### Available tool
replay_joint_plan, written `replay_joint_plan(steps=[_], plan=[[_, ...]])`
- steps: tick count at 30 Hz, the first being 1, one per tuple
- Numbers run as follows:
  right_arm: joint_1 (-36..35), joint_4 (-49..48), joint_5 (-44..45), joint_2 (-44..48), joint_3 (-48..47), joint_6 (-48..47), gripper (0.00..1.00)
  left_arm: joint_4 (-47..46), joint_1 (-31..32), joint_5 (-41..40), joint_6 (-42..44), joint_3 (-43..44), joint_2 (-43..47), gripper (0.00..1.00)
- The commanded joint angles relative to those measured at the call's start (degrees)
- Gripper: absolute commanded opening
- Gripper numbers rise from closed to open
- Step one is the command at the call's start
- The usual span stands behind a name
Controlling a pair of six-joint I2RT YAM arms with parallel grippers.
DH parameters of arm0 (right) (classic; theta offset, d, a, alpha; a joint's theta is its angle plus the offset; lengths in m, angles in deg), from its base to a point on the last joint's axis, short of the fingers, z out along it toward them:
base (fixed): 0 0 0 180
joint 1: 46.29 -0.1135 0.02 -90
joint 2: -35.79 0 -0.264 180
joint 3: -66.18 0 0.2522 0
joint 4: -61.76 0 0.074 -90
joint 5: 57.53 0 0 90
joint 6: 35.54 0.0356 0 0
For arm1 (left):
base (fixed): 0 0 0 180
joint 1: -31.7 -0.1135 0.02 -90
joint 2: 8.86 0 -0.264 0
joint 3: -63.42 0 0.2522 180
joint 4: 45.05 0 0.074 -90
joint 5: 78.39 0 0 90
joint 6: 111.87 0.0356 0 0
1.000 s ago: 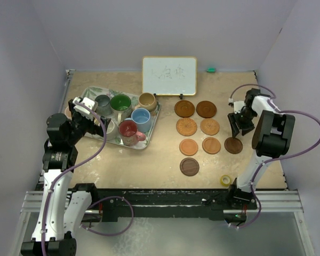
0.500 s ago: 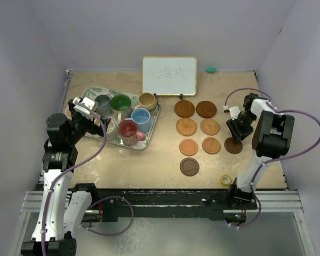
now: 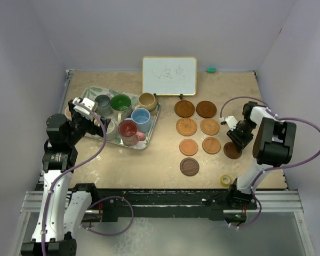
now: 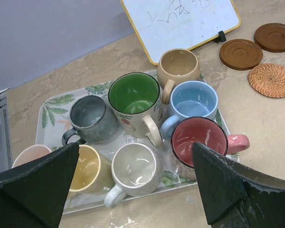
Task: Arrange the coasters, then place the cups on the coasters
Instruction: Move the cup to the center of the board.
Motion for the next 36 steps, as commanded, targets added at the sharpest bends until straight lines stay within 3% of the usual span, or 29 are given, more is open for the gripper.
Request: replay_joint_plan(steps=[1,17,36], plan=[[0.05,-1.16,0.84,-0.06,4.3,-4.8,0.38,-1.74,-0.4,1.16,-0.62,0.25,0.6,0.99],[-2.21,-0.65,-1.91,5.82,10.85,-3.38,0.37,-1.54,-0.4,1.0,-0.74,0.08,1.38,0.99],[-18.4,-2.96,-3.61,10.52,15.08,9.19,0.35,-1.58,-0.4,1.13,-0.54,-0.08,1.97,0.99]])
